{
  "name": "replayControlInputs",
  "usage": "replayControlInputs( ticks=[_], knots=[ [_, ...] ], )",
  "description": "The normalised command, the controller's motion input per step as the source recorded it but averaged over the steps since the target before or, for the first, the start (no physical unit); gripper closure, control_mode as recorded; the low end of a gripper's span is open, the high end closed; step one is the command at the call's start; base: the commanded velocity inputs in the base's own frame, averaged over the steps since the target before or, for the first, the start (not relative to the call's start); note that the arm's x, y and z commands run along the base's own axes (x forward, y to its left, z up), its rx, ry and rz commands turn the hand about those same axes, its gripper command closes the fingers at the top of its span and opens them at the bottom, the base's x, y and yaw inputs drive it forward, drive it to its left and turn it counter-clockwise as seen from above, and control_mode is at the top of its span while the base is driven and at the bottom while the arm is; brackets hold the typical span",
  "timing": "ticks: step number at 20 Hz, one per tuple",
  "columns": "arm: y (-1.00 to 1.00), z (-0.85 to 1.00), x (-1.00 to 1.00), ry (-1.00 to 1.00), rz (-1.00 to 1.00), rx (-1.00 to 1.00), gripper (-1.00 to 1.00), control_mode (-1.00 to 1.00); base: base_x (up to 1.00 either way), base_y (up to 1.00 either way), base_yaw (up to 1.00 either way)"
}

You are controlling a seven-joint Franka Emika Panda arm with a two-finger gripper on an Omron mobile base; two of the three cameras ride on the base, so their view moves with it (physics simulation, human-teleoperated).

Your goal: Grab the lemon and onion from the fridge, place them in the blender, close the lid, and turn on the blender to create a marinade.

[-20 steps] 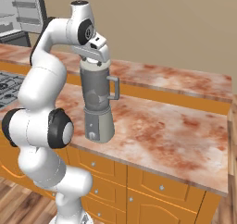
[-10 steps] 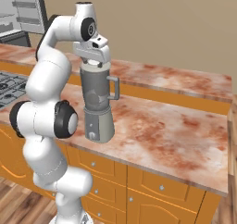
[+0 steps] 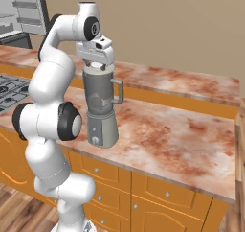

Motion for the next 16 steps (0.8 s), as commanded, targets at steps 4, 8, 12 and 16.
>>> replayControlInputs(
  ticks=[4, 8, 12, 16],
  knots=[
    [0.00, -0.05, -0.09, 0.00, 0.00, 0.00, 1.00, -1.00, 0.00, 0.00, 0.00],
    [0.00, -0.06, -0.17, 0.00, 0.00, 0.00, 1.00, -1.00, 0.00, 0.00, 0.00],
    [0.00, 0.00, 0.00, 0.00, 0.00, 0.00, 1.00, -1.00, 0.00, 0.00, 0.00],
    [0.00, 0.00, 0.00, 0.00, 0.00, 0.00, 1.00, -1.00, 0.00, 0.00, 0.00]
  ],
)
